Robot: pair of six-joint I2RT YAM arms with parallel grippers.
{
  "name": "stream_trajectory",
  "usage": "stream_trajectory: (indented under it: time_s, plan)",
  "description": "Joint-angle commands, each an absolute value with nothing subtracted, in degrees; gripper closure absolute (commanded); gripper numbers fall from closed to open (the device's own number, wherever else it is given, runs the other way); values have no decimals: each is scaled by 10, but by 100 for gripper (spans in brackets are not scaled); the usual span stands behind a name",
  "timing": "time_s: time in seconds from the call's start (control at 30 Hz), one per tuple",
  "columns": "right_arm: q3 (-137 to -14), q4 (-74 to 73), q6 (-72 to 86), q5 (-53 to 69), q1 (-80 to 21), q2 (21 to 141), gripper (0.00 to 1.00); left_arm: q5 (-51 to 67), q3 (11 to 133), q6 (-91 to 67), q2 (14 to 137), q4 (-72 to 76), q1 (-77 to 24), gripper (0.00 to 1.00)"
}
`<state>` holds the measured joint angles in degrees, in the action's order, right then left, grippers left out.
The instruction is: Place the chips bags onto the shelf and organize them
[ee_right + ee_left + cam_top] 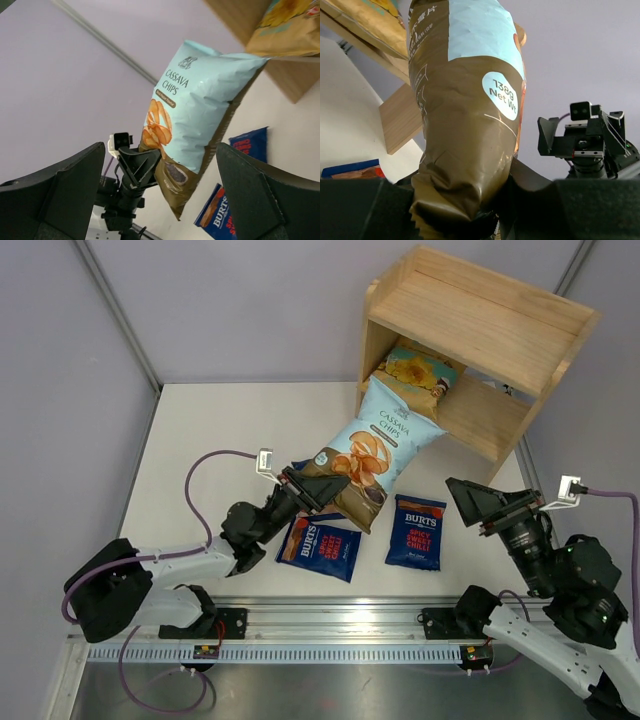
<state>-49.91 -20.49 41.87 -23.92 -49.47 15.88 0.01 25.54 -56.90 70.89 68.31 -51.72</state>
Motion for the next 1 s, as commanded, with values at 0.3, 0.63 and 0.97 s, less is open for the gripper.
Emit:
stream_trajectory:
  time_s: [0.3, 0.63, 0.97]
  plan:
    - [-584, -358, 388, -342, -495, 127, 0, -97, 381, -604, 758, 631, -545, 83]
    - [-607, -376, 388, -351, -495, 97, 1, -134, 577, -624, 877, 481, -548, 82]
    - [-628, -370, 383, -336, -495, 97, 1, -130, 797, -602, 1045, 438, -550, 82]
